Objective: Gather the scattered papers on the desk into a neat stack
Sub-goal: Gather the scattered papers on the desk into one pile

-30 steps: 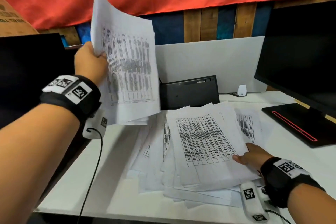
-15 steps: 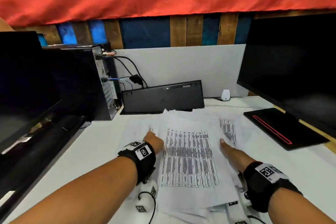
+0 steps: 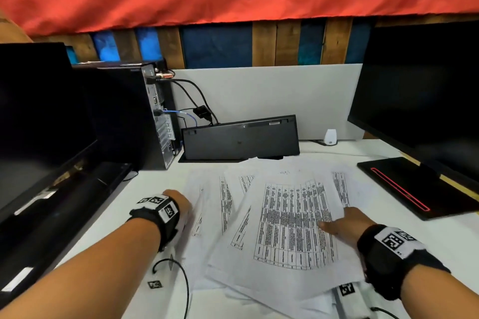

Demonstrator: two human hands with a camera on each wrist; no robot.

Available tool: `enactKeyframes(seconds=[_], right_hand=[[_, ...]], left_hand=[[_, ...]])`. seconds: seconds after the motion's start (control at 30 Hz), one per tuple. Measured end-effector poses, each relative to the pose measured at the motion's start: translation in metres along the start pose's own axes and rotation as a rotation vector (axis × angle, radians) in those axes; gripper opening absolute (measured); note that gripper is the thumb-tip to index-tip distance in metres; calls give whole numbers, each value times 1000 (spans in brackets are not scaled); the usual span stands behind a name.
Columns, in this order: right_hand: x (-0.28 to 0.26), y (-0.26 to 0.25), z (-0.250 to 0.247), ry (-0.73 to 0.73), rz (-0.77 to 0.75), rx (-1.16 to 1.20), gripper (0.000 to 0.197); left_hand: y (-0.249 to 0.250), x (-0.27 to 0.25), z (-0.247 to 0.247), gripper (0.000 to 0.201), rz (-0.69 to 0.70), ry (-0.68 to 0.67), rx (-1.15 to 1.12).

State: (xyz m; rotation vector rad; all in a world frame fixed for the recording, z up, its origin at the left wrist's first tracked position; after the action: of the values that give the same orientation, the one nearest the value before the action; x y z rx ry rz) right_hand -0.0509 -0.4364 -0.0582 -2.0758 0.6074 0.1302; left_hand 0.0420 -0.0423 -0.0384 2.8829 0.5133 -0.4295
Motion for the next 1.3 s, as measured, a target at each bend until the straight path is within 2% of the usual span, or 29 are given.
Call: enactKeyframes(seconds=[0.07,0.17,0.23,0.3,0.33,0.43,0.47,0.53,0.63,0.7,0.8,0.9,0.93,1.03,1.13,1.2,1.3], right_hand=[[4,-2,5,9,4,-14,76],[4,-7,15,-32,9,-36,74],[1,-9,24,-69,-9,-64,63],[-7,-15,34,-126,-49,-110,43],[-9,-16,39,-160,-69,-108,40],[-6,-20,49,-211,-132,-113,67],[-2,-20,48,-197,-146,-113,70],[0,-21,44,-187,-155,-109,69],[8,-17,28,-156,-163,-75,67],[5,-17,11,-111,-132,-54,66],[-9,-31,-17,-3,-163,-56,54],[-18,-48,-37,35,-227,17,48],[-17,-53,-41,34,-233,30,48],[-20,-65,-38,-11,-222,11,57],[-24,-66,-18,-99,-197,42,58],[-26,-60,-2,-126,-160,-32,56],[-36,-50,11,-123,-99,-391,53]], left_hand=[[0,-8,0,49,25,5,113],[19,-16,2,43,80,-63,11],[26,-12,7,42,161,-79,-2],[27,-6,13,42,212,-76,-39],[25,-7,13,42,198,-77,-100],[23,-18,6,43,168,-50,-238],[22,-21,3,44,190,-41,-233],[13,-22,4,49,216,-53,-255],[-15,-21,11,57,101,-75,-284],[-32,-15,20,61,111,-123,-266],[-53,-7,30,56,62,-171,-348],[-51,-9,32,48,100,-192,-473],[-49,-12,32,48,87,-182,-500],[-37,-21,34,69,84,-223,-604],[-28,-34,32,77,60,-150,-631],[-21,-38,34,74,70,-138,-635],[-23,-49,38,66,72,-171,-526]])
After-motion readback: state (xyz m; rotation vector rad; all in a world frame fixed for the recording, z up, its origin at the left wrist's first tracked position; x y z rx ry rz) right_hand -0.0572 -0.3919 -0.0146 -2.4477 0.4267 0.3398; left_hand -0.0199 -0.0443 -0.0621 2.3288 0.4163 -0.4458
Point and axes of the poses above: each hand's wrist, its own x-axis towards the middle knuckle, its own z-axis out of the palm, y = z × x, the point moved 5 cm from there along x, towards the middle knuckle, and after that the axes turned 3 degrees about -z, right-handed, at the moved point
